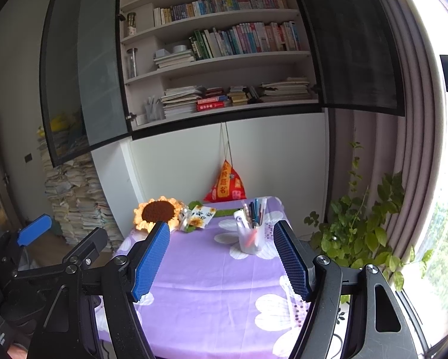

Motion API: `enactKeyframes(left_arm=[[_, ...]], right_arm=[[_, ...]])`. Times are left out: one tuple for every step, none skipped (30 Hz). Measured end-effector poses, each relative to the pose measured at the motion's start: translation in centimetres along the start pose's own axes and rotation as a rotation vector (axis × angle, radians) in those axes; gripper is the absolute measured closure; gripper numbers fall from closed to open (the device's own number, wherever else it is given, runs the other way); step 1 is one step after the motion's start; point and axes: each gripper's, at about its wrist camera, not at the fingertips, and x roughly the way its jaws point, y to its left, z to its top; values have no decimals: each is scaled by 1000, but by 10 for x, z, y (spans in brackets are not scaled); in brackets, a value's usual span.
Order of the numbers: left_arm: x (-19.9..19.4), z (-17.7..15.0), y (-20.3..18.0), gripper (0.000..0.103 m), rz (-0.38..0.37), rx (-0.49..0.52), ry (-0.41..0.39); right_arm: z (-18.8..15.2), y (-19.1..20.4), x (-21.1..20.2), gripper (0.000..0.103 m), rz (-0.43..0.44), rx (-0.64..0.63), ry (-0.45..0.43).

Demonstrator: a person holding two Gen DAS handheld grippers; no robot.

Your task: Organize stationery

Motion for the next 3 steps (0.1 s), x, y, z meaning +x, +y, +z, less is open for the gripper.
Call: enactKeyframes(left_arm=[[0,0,0,1,-1,0,0],[0,0,1,1,-2,-1,1],[1,0,0,1,-1,0,2]], right_arm=[[0,0,0,30,0,-1,1],[0,1,0,30,0,-1,1],[-1,1,-1,30,0,-1,1]])
